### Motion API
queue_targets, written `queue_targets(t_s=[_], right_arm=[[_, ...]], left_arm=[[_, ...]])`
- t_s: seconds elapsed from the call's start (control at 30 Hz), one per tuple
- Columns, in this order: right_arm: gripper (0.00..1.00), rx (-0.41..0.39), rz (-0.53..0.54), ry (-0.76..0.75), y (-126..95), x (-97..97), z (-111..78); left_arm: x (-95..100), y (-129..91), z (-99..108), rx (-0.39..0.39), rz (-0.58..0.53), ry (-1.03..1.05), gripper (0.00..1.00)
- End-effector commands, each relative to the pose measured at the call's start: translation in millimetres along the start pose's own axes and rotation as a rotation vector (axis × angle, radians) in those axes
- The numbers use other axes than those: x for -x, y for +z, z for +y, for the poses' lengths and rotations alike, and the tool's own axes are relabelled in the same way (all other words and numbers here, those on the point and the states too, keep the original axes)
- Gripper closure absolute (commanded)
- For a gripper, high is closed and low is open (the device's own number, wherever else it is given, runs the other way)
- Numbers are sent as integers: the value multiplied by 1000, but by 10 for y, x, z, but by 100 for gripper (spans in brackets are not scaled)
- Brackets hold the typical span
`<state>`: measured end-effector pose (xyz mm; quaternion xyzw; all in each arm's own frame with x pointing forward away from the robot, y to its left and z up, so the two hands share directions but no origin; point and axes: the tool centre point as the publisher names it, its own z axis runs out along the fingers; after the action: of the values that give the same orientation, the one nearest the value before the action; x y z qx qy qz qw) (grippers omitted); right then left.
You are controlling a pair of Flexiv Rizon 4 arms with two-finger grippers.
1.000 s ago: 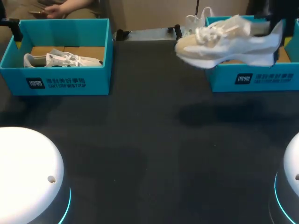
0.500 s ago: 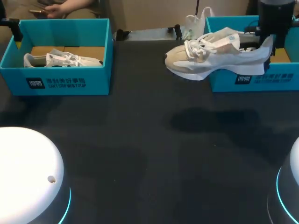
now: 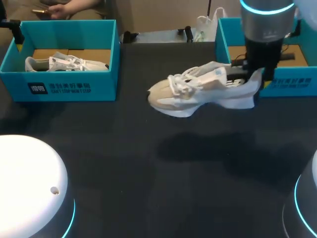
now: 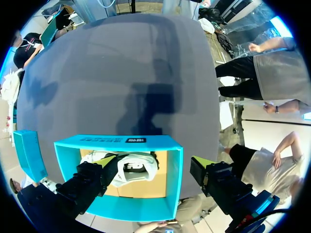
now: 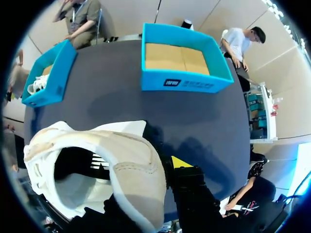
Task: Take the shoe out of the shoebox, open the shoe tongue, remove and reinsert the insole, then place the shoe into the shoebox
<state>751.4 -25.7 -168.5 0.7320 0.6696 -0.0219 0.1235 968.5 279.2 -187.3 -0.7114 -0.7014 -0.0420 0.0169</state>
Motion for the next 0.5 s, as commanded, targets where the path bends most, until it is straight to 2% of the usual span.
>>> queue_targets(t_s=[0.03, 0.1, 0.5], right_arm=[[100, -31, -43, 23, -57, -266, -111], [100, -44, -26, 10, -68, -369, -180], [100, -44, -26, 10, -68, -369, -180]], left_arm=[[-3, -2, -11, 2, 2, 0, 0], [-3, -2, -11, 2, 2, 0, 0], [-3, -2, -11, 2, 2, 0, 0]])
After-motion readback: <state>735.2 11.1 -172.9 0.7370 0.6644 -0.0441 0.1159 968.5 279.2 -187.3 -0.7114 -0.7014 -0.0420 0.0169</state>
